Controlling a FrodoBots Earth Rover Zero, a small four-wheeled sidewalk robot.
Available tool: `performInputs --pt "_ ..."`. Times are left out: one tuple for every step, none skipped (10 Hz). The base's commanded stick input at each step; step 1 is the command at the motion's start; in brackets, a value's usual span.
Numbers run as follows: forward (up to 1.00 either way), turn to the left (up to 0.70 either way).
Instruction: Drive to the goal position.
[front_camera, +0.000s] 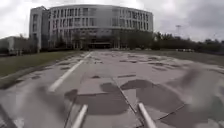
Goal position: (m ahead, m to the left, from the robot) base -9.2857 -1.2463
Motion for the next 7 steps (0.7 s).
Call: performInputs --pt "1.00 -0.27" --pt "1.00 -0.27" --pt "1.00 -0.27" --pt "1.00 -0.08" --pt "1.00 0.00" --pt "1.00 0.00" --pt "1.00 0.00"
